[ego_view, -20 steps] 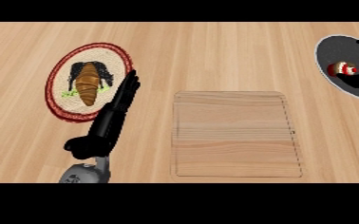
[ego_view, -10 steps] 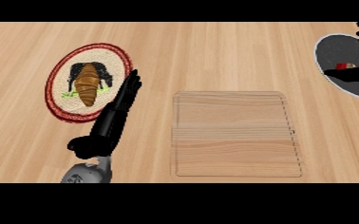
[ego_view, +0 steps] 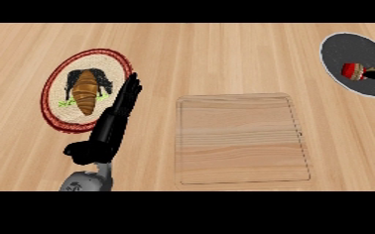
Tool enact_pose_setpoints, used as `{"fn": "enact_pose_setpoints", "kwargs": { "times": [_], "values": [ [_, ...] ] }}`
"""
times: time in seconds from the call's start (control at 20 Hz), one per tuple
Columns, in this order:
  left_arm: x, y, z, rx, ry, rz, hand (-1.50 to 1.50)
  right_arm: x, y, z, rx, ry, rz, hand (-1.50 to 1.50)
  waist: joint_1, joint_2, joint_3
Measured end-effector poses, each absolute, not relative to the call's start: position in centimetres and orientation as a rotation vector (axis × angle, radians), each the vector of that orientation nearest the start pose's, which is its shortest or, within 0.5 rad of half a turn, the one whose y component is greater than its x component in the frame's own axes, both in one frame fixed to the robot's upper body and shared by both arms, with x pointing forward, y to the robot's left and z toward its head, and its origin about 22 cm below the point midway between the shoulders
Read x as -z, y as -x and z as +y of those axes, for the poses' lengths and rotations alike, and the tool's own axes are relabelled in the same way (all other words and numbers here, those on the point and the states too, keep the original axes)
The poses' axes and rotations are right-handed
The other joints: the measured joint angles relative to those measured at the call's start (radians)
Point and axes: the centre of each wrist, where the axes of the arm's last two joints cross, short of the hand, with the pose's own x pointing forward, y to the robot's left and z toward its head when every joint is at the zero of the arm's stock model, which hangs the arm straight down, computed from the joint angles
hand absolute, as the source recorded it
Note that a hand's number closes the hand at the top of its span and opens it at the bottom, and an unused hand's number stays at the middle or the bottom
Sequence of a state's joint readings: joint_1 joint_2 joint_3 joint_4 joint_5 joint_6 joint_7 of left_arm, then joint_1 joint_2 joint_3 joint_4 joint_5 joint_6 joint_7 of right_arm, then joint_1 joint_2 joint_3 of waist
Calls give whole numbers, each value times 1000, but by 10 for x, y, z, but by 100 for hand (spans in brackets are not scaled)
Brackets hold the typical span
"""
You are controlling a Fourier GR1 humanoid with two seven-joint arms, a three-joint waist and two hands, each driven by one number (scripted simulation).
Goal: Pick the cupcake from the cutting board and place it in the pan
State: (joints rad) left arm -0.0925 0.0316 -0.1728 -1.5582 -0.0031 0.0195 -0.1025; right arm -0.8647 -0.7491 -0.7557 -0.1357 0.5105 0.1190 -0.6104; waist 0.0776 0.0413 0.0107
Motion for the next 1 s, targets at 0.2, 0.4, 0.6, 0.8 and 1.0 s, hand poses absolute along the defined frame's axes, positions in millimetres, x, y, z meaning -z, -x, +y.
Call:
{"fn": "enact_pose_setpoints", "kwargs": {
  "times": [0.2,0.4,0.6,0.8,1.0],
  "values": [
    [-17,-258,189,176,119,-1725,0,-90,-334,-511,-50,461,-1694,-150,-10,-4,0],
    [-17,-258,188,169,113,-1725,0,-85,-311,-531,-82,364,-1705,-150,-19,-7,0],
    [-11,-253,190,163,109,-1718,0,-83,-297,-542,-99,352,-1687,-150,-22,-9,0],
    [-12,-254,190,161,108,-1720,0,-75,-285,-548,-122,373,-1674,-150,-24,-12,0],
    [-17,-253,191,162,116,-1725,0,-76,-278,-554,-138,396,-1670,-150,-24,-14,0]
  ]
}}
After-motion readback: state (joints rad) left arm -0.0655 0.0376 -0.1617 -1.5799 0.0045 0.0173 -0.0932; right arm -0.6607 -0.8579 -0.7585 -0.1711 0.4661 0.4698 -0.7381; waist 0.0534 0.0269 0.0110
